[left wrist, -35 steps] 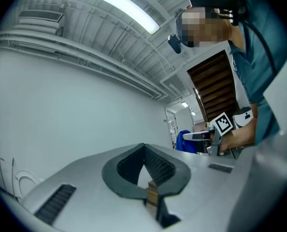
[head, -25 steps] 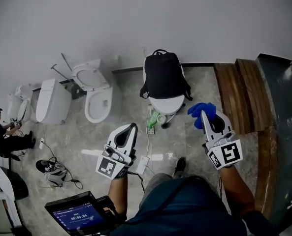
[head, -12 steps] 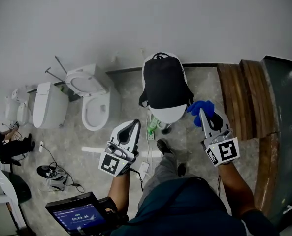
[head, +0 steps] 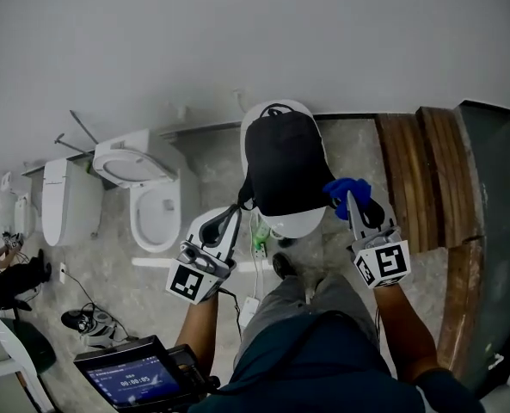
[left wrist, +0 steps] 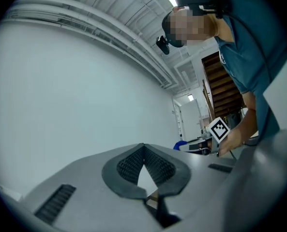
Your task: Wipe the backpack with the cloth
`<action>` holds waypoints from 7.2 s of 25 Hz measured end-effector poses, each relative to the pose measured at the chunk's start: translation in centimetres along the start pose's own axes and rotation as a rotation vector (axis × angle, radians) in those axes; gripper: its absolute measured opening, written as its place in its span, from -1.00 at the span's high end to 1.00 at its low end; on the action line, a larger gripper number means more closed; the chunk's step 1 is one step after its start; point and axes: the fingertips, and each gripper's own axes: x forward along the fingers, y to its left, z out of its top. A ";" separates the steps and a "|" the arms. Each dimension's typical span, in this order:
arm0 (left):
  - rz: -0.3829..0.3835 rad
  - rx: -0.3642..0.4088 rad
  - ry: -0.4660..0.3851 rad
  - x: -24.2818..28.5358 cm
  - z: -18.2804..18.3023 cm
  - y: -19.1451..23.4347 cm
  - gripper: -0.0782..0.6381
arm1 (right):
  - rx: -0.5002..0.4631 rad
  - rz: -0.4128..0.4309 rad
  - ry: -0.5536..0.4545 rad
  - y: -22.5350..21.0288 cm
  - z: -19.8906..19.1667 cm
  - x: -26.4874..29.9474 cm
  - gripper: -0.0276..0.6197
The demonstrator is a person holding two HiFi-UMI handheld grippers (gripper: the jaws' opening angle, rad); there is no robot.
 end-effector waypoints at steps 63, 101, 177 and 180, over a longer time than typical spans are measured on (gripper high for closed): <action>0.254 -0.265 0.183 6.7 -24.9 19.3 0.77 | -0.396 0.857 0.687 5.0 -33.8 49.1 0.83; 0.429 -0.263 0.166 -4.5 -25.6 21.7 0.77 | -0.751 1.318 0.913 29.1 -40.3 19.1 0.83; 0.120 -0.240 0.153 5.2 -16.3 11.5 0.77 | 0.054 0.107 0.191 1.2 -17.2 22.1 0.83; 0.106 -0.223 0.134 4.6 -13.8 10.8 0.77 | 0.062 0.078 0.095 1.0 -11.9 19.8 0.83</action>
